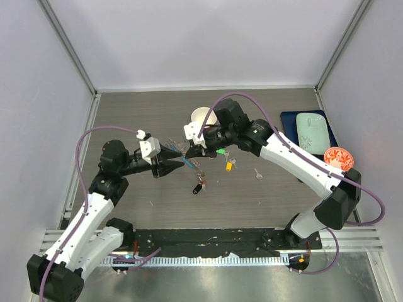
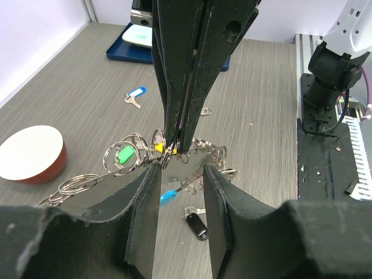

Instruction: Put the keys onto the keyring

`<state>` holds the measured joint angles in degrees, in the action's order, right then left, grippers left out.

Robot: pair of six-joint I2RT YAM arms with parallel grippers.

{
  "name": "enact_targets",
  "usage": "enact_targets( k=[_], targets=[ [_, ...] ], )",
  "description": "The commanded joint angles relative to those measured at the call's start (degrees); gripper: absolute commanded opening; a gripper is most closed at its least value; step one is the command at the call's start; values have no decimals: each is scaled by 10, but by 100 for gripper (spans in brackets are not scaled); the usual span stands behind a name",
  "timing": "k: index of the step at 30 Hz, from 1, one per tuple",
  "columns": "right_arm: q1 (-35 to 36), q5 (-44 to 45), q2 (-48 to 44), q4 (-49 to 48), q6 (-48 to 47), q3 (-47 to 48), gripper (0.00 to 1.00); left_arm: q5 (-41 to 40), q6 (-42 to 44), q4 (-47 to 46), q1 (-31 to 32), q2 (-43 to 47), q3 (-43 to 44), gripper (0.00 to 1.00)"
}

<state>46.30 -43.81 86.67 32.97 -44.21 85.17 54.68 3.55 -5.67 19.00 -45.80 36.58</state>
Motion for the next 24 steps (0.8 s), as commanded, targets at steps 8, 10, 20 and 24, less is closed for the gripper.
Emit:
enact_targets(
  k=[8, 10, 20, 24],
  targets=[
    [2, -22, 2, -34, 3, 4, 1, -22, 45, 0, 0, 12, 31, 39],
    [2, -21, 3, -34, 3, 4, 1, -40, 50, 0, -1, 18, 31, 39],
    [2, -17, 4, -34, 4, 7, 1, -20, 66, 27, 0, 9, 35, 34],
    [3, -20, 5, -34, 4, 9, 1, -8, 68, 36, 0, -1, 38, 32]
  ],
)
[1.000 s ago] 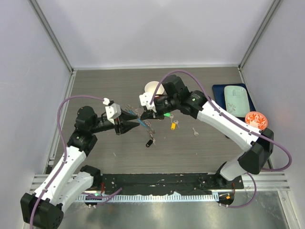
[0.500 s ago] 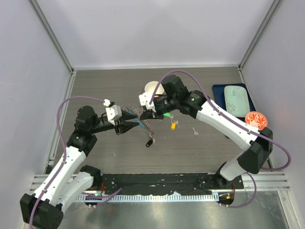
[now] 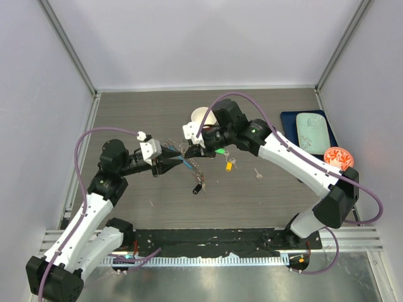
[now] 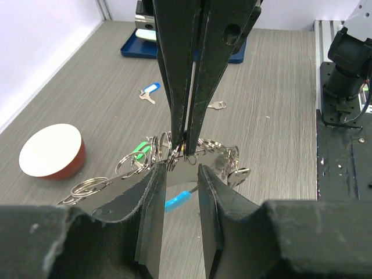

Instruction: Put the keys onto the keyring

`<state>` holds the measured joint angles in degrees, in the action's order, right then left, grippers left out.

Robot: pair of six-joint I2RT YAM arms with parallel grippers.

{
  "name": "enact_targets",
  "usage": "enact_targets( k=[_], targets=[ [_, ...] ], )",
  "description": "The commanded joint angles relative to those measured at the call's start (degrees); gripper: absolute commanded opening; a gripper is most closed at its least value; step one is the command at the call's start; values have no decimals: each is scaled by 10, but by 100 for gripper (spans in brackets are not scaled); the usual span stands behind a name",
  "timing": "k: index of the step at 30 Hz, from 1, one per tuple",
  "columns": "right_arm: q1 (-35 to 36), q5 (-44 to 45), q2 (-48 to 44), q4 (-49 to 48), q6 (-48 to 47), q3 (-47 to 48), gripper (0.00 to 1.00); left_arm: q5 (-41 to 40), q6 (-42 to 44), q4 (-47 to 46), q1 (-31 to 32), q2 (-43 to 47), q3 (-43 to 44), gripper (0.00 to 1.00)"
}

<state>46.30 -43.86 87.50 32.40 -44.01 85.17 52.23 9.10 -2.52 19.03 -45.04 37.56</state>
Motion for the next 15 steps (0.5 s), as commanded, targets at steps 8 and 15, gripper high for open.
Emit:
enact_targets(
  k=[8, 15],
  targets=[
    [2, -25, 4, -28, 3, 9, 1, 29, 14, 8, 0, -17, 39, 27],
    [2, -29, 14, -21, 4, 18, 1, 31, 12, 9, 0, -19, 40, 21]
  ],
)
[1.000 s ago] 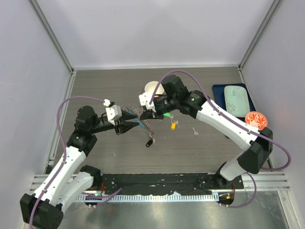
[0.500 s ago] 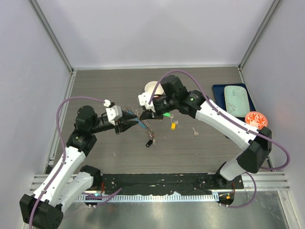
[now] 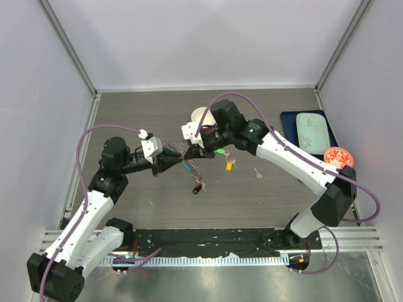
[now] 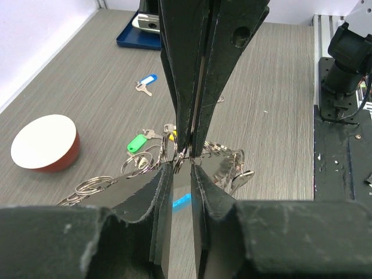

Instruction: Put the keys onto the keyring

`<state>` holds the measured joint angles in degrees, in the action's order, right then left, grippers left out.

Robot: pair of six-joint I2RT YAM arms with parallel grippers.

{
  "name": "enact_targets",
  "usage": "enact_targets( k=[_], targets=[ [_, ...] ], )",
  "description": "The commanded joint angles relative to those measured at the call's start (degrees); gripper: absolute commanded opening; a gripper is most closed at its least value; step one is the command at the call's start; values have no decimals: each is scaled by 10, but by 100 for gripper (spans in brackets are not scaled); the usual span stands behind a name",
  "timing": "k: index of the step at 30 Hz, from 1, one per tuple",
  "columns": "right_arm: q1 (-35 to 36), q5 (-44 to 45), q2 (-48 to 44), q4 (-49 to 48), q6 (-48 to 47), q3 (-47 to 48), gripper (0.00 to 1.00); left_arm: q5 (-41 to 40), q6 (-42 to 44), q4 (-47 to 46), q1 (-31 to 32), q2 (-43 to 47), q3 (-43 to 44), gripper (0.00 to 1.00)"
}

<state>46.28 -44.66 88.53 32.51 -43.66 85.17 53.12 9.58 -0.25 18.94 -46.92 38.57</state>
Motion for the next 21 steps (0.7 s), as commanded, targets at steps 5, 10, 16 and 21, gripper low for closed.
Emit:
enact_targets(
  k=[5, 10, 16, 21],
  targets=[
    [2, -15, 3, -21, 4, 18, 1, 15, 10, -9, 1, 2, 28, 1],
    [2, 14, -13, -22, 27, 17, 6, -16, 38, 18, 0, 23, 18, 0],
    [3, 5, -50, -65, 108, -20, 23, -63, 49, 28, 0, 57, 0, 0],
    [2, 67, -96, -114, 177, -74, 40, -100, 49, 30, 0, 80, -11, 0]
  ],
)
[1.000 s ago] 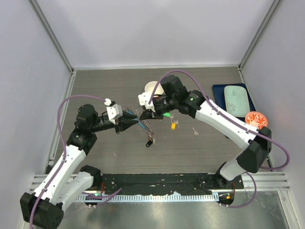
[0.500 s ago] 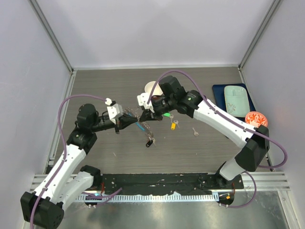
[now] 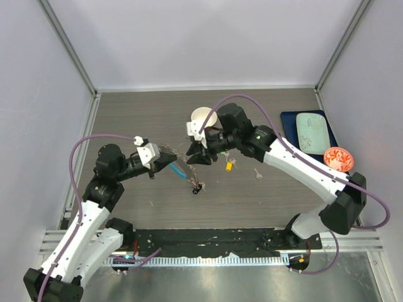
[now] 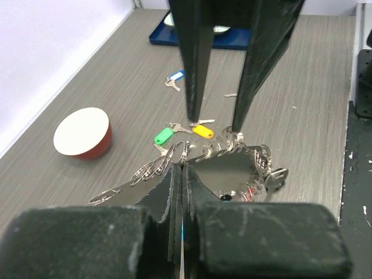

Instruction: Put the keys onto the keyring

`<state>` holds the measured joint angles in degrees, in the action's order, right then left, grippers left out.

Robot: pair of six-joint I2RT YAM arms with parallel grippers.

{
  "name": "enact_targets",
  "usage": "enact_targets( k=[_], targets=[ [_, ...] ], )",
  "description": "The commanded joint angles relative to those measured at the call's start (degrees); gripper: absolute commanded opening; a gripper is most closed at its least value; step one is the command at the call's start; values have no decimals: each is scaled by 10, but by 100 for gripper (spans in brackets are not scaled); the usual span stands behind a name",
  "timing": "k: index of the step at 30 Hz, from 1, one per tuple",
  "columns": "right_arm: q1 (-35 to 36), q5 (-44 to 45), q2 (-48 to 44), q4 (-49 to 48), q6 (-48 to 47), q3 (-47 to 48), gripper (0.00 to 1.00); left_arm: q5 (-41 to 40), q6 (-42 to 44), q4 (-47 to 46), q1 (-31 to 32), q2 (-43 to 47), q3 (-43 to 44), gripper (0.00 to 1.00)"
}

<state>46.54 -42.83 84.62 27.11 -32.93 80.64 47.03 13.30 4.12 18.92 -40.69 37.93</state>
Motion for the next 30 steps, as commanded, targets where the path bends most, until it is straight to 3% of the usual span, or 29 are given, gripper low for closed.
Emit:
enact_targets(
  k=[1, 6, 10, 14, 22, 30],
  targets=[
    [-1, 67, -68, -71, 101, -52, 43, -45, 14, -12, 1, 18, -6, 0],
    [-7, 191, -125, -154, 202, -139, 48, -116, -17, -24, 1, 10, -11, 0],
    [-14, 252, -148, -266, 307, -233, 48, -119, -77, -121, 1, 17, -52, 0],
    [-20, 229, -166, -414, 354, -297, 48, -113, -130, -187, 1, 16, -76, 0],
    [-30, 215, -158, -451, 382, -334, 47, -141, -188, -198, 1, 32, -101, 0],
    [-31, 128, -139, -580, 422, -336, 43, -77, -230, -275, 1, 10, -114, 0]
  ],
)
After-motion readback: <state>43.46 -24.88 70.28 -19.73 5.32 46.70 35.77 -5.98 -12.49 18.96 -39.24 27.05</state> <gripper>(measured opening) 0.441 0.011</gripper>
